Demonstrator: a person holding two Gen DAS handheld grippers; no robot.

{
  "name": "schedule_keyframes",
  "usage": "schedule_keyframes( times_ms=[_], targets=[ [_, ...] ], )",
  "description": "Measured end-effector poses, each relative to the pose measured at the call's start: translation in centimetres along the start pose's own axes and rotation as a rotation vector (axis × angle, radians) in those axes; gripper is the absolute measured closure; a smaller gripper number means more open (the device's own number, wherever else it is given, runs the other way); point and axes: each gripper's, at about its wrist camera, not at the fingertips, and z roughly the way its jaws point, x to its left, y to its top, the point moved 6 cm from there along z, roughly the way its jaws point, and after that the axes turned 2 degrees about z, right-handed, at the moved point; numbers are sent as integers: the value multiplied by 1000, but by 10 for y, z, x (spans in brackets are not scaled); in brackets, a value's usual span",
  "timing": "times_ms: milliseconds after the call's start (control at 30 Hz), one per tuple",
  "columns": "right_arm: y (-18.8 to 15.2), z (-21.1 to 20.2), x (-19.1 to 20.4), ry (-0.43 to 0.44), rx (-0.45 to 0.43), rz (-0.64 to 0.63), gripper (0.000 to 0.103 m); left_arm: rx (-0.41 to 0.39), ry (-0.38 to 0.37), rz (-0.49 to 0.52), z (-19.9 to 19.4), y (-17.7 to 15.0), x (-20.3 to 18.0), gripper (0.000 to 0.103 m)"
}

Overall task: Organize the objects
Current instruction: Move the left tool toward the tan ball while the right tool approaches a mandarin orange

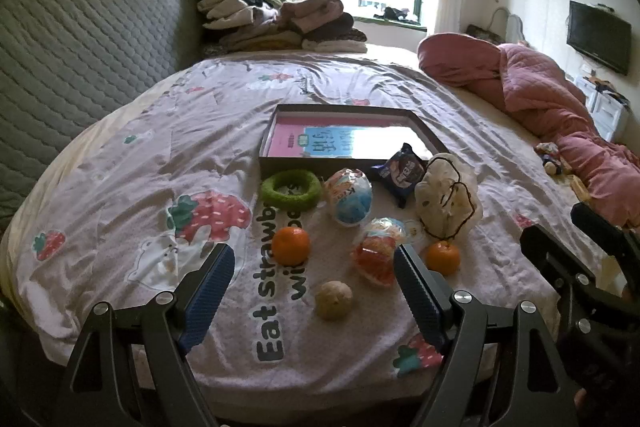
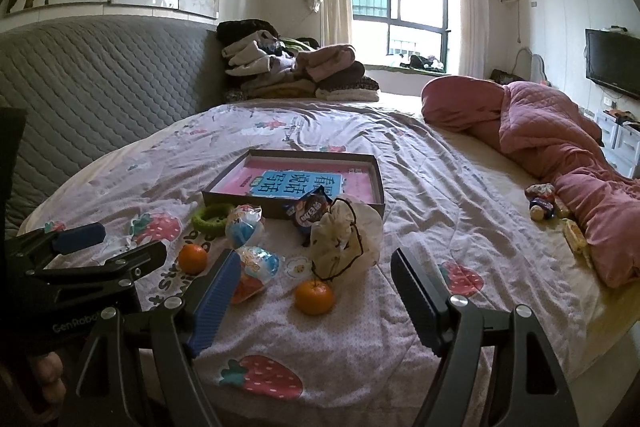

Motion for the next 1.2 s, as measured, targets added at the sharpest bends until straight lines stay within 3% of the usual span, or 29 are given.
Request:
schedule_keyframes(
  times_ms=[267, 1200],
  targets=[
    [-3, 5, 2, 6, 21, -9, 26, 12, -2, 3, 3, -2, 0, 21],
    [-41, 45, 0, 36, 181, -25, 26, 224, -44, -66, 60, -49, 22, 21]
  ],
)
